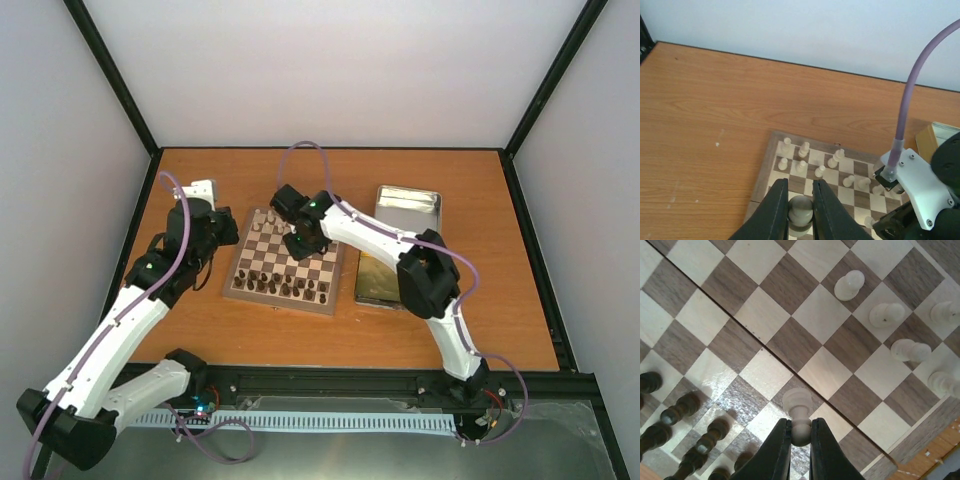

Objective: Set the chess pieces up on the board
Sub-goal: Place the chess piece on the chessboard.

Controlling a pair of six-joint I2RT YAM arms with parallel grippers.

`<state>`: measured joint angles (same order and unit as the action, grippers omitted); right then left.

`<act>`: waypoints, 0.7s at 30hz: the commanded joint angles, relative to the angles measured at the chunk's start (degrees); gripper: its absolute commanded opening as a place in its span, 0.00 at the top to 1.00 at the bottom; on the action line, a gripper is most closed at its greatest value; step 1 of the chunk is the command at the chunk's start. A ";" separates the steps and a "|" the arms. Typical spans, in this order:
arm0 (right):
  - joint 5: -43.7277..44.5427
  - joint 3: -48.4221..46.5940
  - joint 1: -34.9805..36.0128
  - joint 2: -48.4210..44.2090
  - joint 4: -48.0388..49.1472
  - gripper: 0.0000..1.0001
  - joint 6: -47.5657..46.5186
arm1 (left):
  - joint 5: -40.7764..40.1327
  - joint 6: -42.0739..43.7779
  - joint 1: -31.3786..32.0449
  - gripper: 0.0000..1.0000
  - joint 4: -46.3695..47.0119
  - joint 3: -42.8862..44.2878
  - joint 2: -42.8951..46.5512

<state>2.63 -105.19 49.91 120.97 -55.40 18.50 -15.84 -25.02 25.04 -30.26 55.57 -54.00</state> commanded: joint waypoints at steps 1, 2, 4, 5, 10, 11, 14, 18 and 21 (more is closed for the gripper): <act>4.92 -8.54 0.63 5.26 -12.72 0.97 -3.11 | -4.74 3.37 0.10 0.99 -0.83 -0.27 2.69; 5.31 -9.97 0.63 6.11 -14.02 0.97 -3.50 | -4.76 3.39 0.10 0.99 -0.62 -0.67 3.06; 5.38 -11.82 0.63 7.95 -15.62 0.96 -4.15 | -4.27 3.44 0.17 0.99 -0.58 -0.96 3.45; 5.48 -12.85 0.63 8.87 -16.67 0.95 -4.44 | -4.03 3.47 0.11 0.99 -0.45 -1.12 3.63; 6.94 -16.88 0.71 12.43 -20.63 0.93 -5.51 | -3.75 3.65 0.10 0.99 -0.24 -1.59 4.39; 6.76 -17.01 0.71 12.73 -20.58 0.93 -5.83 | -3.58 3.66 0.10 0.99 -0.19 -1.67 4.42; 5.89 -17.53 0.71 13.76 -20.63 0.89 -6.72 | -3.13 3.74 0.10 0.99 -0.07 -1.76 4.34; 4.87 -18.43 0.71 14.12 -20.14 0.72 -6.72 | -2.76 3.75 0.10 0.99 -0.15 -1.73 3.94; 5.18 -16.15 0.63 11.64 -16.81 0.62 -4.99 | -2.50 3.66 0.10 0.99 -0.12 -1.67 3.65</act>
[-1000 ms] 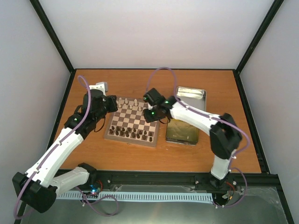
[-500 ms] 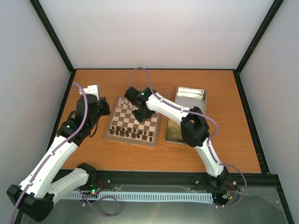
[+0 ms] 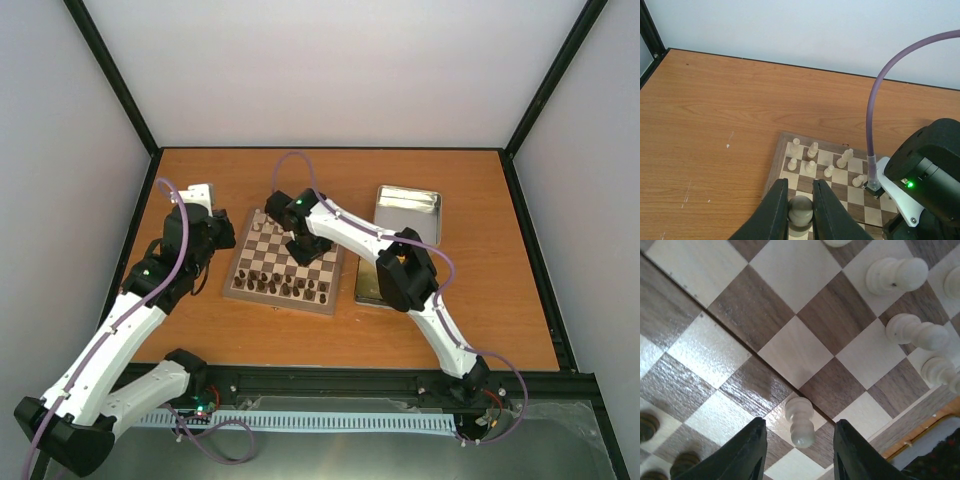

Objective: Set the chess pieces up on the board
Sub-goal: Place the chess piece on the chessboard, then adjust the chess piece on the chessboard.

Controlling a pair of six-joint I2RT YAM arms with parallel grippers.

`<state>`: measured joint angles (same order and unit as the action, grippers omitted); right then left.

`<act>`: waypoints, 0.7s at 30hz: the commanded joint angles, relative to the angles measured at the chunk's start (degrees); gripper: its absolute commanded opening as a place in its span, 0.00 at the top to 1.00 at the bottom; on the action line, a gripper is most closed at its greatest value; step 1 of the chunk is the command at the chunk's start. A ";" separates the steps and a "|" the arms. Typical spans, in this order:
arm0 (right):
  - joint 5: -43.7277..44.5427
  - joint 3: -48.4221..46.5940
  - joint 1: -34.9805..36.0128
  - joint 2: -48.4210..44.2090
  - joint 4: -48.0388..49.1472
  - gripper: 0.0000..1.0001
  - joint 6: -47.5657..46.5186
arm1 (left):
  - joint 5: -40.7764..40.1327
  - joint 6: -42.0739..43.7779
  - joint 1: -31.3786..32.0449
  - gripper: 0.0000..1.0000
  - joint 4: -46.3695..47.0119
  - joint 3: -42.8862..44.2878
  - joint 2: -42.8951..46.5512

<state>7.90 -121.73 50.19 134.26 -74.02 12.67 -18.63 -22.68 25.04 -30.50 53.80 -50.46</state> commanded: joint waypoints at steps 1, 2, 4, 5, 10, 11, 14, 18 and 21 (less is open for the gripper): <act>-0.28 2.04 0.26 -2.76 3.49 0.61 1.71 | 0.42 1.34 0.10 0.99 0.17 0.06 0.01; -0.32 3.84 0.19 -4.21 5.48 0.61 2.62 | 0.54 1.34 0.10 0.99 0.23 0.07 -0.15; -0.55 8.93 0.09 -7.12 9.92 0.61 4.54 | 0.69 1.34 0.10 0.99 0.27 0.00 -0.32; -0.07 10.90 0.08 -8.35 11.58 0.61 5.74 | 0.90 1.37 0.10 0.99 0.31 0.03 -0.43; 2.56 22.52 0.08 -15.77 21.38 0.63 10.16 | 1.77 1.49 0.10 0.99 0.68 -0.10 -1.01; 2.31 24.74 0.08 -17.10 23.48 0.64 10.35 | 1.94 1.48 0.14 0.99 0.69 -0.08 -1.21; 0.46 29.47 0.08 -19.64 28.62 0.65 9.42 | 2.08 1.49 0.10 0.99 0.88 -0.14 -1.60; 0.90 31.58 0.08 -20.08 31.66 0.60 9.60 | 2.26 1.49 0.10 0.99 1.03 -0.16 -2.25; 0.98 32.47 0.08 -19.90 33.88 0.59 9.66 | 2.45 1.48 0.10 0.99 1.16 -0.17 -2.70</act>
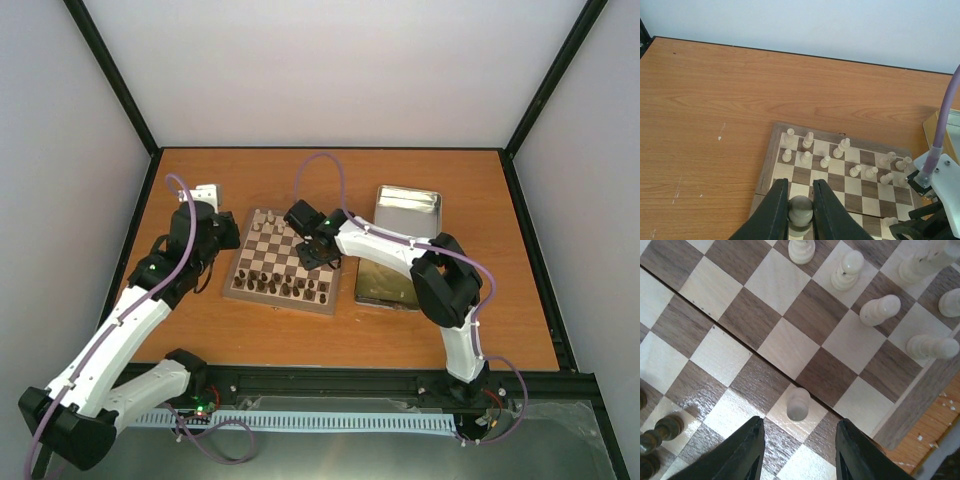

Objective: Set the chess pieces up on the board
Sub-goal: Adjust the chess piece on the chessboard.

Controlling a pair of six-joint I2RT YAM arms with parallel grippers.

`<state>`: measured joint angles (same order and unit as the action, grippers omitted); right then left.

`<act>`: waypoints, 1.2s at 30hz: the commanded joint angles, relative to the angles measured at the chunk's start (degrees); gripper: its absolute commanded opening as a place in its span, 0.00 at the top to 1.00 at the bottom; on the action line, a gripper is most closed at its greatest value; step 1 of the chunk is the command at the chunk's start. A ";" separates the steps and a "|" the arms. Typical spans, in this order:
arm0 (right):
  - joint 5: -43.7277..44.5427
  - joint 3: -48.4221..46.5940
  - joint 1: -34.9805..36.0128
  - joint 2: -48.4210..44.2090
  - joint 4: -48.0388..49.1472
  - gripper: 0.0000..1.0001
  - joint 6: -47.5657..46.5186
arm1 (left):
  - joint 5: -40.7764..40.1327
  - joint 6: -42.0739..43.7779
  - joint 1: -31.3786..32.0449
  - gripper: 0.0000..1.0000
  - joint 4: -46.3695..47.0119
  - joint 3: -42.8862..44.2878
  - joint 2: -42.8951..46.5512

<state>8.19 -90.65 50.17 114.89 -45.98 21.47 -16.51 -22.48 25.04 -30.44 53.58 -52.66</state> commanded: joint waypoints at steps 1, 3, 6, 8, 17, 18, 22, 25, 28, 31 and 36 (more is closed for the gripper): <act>0.61 1.37 0.10 -0.30 6.30 0.59 0.86 | 0.48 1.30 0.10 0.99 1.19 0.10 -0.63; 0.97 0.73 0.10 0.61 6.30 0.60 0.99 | 0.71 1.21 0.14 0.99 1.36 0.25 -0.67; 1.14 0.52 0.10 1.27 6.69 0.66 1.29 | 0.75 1.23 0.12 0.99 1.79 0.05 -0.35; 1.42 0.16 0.10 1.85 6.52 0.69 1.45 | 0.77 1.21 0.10 0.99 1.99 0.03 -0.40; 0.92 -0.61 0.10 3.78 5.02 0.71 2.57 | 0.87 1.21 0.10 0.99 2.12 -0.02 -0.37; 0.90 -0.74 0.10 3.91 5.02 0.74 2.61 | 0.93 1.20 0.10 0.99 2.13 -0.03 -0.39; 1.17 -1.23 0.10 4.28 5.10 0.92 2.78 | 0.78 1.21 0.10 0.99 2.13 -0.01 -0.18; 1.39 -1.85 0.10 4.41 5.62 0.95 2.61 | 0.69 1.21 0.10 0.99 2.09 -0.12 -0.09; 0.95 -3.77 0.14 5.00 6.27 0.95 2.34 | 0.69 1.14 0.10 0.99 2.21 -0.14 0.00; 0.67 -6.24 0.32 6.15 8.07 0.94 1.85 | 0.53 0.98 0.10 0.99 2.22 -0.14 0.12; 0.71 -11.62 0.42 9.83 9.19 0.93 1.36 | 0.11 0.95 0.12 0.99 2.24 -0.21 0.22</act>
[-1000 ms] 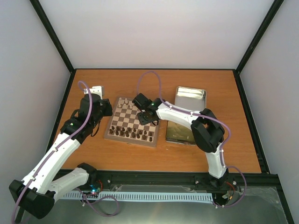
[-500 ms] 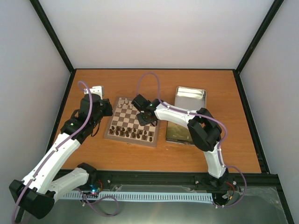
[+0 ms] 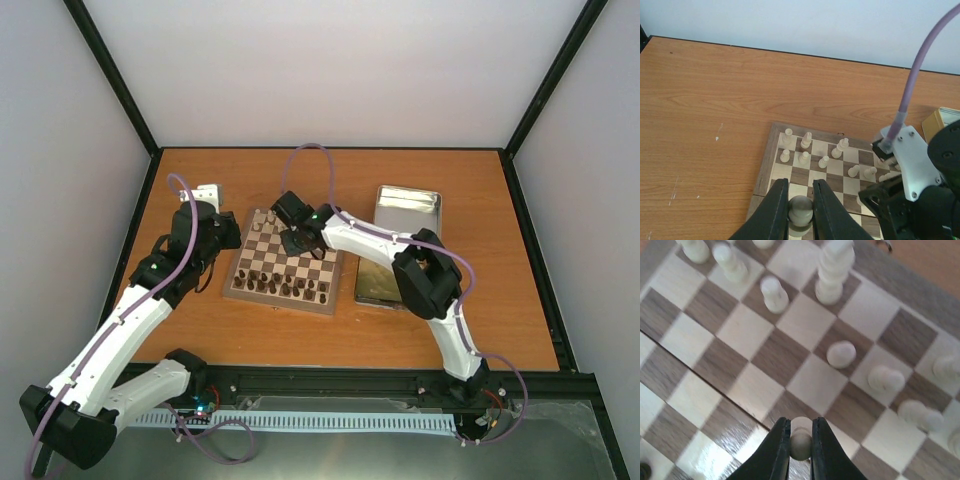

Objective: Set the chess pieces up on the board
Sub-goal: Adjust the chess piece on the chessboard.

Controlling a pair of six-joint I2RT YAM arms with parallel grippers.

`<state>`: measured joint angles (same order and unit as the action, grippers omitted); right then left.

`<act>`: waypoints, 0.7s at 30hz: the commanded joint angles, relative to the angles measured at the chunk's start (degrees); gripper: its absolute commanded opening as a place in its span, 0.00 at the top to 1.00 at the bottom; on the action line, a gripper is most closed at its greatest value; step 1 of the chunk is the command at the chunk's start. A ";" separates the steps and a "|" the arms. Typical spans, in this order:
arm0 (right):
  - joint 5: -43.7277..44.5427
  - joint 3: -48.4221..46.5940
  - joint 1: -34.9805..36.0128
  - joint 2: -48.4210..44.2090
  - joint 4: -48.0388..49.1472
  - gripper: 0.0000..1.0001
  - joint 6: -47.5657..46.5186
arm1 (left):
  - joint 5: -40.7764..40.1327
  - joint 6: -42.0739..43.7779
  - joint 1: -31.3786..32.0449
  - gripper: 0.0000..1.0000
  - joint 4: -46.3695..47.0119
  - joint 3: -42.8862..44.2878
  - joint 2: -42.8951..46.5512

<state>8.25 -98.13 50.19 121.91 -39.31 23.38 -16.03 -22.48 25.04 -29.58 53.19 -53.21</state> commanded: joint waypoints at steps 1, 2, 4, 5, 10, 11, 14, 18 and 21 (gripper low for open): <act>0.82 -5.06 0.38 3.55 2.75 0.93 -0.71 | -0.47 0.95 0.10 0.99 1.37 0.10 0.74; 1.08 -6.00 0.42 4.23 2.89 0.93 -0.95 | -0.53 0.95 0.10 0.99 1.37 0.08 0.77; 2.21 -8.13 0.43 5.69 2.74 0.92 -1.12 | -0.64 0.95 0.10 0.99 1.35 0.09 0.85; 2.88 -9.13 0.41 6.36 2.36 0.92 -1.14 | -0.77 0.88 0.10 0.99 1.35 0.09 0.89; 6.97 -13.50 0.29 9.96 1.58 0.91 -0.47 | -0.93 0.76 0.10 0.99 1.37 0.02 0.87; 7.55 -14.30 0.21 10.65 1.23 0.91 -0.24 | -1.04 0.77 0.10 0.99 1.37 0.01 0.92; 8.53 -16.33 -0.07 12.58 0.62 0.91 0.36 | -1.09 0.77 0.10 0.99 1.38 0.04 0.93; 8.46 -18.13 -0.32 14.55 0.43 0.91 0.42 | -1.11 0.77 0.10 1.00 1.39 0.04 0.89; 8.53 -18.97 -0.45 15.20 0.03 0.89 0.61 | -1.14 0.77 0.10 1.00 1.40 0.00 0.82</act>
<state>14.79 -115.07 49.91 135.41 -38.04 23.29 -16.32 -22.50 25.04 -29.58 53.17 -53.08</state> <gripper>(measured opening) 0.101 0.106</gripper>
